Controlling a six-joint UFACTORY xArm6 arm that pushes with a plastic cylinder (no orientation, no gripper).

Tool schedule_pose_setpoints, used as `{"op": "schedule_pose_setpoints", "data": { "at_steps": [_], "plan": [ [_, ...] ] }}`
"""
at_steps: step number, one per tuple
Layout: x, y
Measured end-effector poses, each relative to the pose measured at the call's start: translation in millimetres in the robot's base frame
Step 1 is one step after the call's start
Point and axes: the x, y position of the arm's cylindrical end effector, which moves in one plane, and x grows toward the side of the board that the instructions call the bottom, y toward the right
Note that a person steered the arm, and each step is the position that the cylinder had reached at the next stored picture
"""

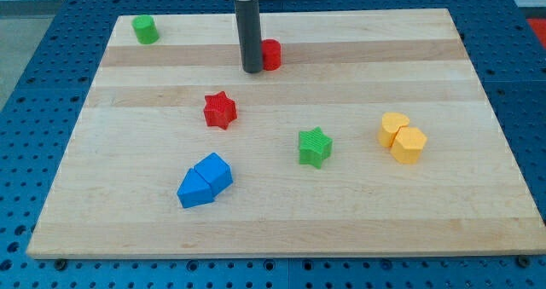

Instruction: Place the red circle to the top center of the board

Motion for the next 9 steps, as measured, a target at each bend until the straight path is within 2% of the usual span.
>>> {"op": "schedule_pose_setpoints", "data": {
  "at_steps": [6,9],
  "plan": [
    [4,52],
    [0,57]
  ]
}}
